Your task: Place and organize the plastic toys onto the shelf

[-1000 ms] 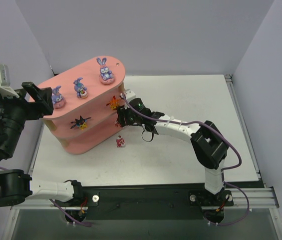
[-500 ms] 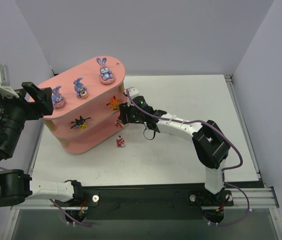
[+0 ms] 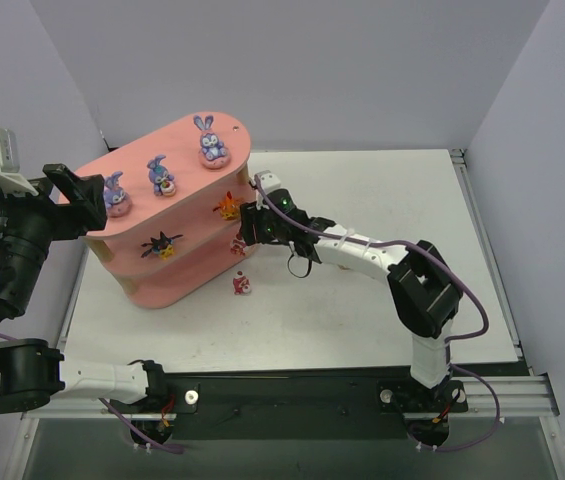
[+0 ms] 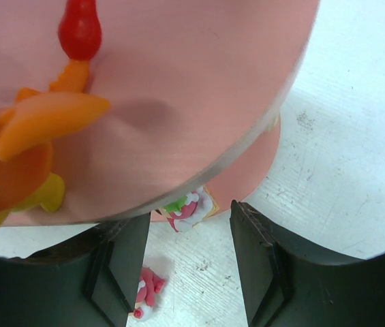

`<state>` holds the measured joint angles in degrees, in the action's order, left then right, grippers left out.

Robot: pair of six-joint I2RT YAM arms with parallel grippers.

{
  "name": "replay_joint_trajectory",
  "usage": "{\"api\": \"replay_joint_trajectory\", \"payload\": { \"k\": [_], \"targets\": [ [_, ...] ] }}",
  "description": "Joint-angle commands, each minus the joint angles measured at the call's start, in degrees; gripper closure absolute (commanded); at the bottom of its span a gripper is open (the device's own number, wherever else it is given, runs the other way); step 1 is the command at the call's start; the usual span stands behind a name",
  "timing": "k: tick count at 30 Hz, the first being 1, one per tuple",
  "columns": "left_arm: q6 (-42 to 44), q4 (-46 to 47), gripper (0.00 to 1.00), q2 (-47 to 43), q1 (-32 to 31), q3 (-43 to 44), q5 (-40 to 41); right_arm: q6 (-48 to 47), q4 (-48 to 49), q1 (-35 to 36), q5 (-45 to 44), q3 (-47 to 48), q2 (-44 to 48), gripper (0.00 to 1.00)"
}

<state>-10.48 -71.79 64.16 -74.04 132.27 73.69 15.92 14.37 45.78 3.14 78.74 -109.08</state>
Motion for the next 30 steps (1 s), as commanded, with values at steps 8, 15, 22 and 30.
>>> {"api": "replay_joint_trajectory", "payload": {
  "k": [8, 15, 22, 30],
  "targets": [
    [-0.8, 1.3, 0.19, -0.8, -0.1, -0.5, 0.4, 15.7, 6.4, -2.2, -1.5, -14.0, 10.1, 0.56],
    [-0.4, 2.1, 0.19, -1.0, -0.1, -1.1, 0.4, 35.4, 15.2, -3.6, 7.6, -17.0, 6.3, 1.00],
    [-1.5, 1.3, 0.19, -1.2, -0.1, -1.3, 0.0, 48.6, 17.9, -3.5, 13.6, -13.9, -0.9, 1.00],
    [-1.6, 1.2, 0.19, -1.5, -0.1, -1.5, 0.0, 49.9, 16.7, -3.4, 14.5, -14.3, -3.0, 1.00]
  ]
}}
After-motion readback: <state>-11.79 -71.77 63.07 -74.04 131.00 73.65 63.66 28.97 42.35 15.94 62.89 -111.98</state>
